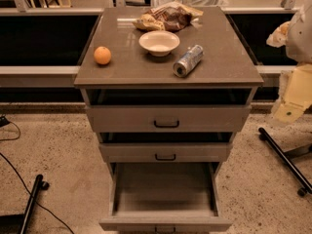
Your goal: Place redbull can into bottom drawer
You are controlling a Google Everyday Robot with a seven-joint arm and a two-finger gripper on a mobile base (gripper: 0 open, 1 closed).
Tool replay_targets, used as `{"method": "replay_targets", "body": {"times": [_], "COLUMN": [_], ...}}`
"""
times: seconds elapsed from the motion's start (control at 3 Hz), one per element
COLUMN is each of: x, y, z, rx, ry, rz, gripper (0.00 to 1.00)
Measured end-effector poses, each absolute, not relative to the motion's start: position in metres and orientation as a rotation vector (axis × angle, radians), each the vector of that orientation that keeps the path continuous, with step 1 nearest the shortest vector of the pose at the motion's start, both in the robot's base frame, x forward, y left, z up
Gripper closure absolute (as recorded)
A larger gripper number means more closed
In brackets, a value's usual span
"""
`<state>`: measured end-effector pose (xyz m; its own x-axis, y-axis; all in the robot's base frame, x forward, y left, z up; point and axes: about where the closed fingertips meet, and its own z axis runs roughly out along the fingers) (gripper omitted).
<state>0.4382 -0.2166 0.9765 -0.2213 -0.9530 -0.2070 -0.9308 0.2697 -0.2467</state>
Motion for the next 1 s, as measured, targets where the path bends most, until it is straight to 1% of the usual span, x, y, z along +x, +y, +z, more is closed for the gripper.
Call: {"method": "replay_targets", "body": {"times": [0.33, 0.67, 1.0], "x": [0.438, 0.452, 0.514], "y": [-0.217, -0.207, -0.185], "z": [0.976, 0.966, 0.955], "rx": [-1.724, -1.709, -1.613], "ry": [2.231, 2.237, 2.236], "rz": [-0.099, -0.026, 0.042], "gripper": [0.00, 0.00, 0.00]}}
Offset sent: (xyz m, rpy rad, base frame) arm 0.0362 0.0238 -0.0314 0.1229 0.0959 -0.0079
